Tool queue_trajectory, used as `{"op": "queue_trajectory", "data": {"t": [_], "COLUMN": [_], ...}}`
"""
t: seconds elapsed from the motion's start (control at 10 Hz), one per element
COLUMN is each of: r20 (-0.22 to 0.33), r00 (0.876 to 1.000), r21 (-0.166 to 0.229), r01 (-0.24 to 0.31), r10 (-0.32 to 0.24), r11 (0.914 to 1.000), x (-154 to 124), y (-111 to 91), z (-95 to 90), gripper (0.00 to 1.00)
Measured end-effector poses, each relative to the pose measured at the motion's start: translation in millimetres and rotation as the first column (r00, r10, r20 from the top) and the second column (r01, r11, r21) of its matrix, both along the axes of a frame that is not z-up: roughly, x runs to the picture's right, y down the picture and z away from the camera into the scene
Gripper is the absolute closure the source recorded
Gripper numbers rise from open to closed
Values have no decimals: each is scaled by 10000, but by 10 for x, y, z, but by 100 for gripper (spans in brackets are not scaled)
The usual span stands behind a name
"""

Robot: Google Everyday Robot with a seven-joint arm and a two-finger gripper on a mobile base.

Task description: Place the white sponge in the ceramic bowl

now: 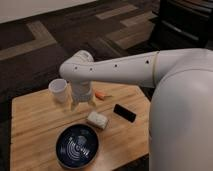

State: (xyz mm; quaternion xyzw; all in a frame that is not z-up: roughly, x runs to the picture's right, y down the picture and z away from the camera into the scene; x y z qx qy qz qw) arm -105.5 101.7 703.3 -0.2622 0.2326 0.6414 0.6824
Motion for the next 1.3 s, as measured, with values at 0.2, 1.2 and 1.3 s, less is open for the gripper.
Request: {"op": "queue_trajectory", "data": {"t": [0.2,1.2,1.3], "r20": [0,2854,3643], "r00": [10000,8106,7134], "r21": [0,1147,1340], "r01": [0,5009,5960], "r10": [0,-5114,-5987], "r11": [10000,8579,7917], "x": [0,666,712], "y": [0,-28,-1], "z": [0,87,69], "gripper": [35,35,35]}}
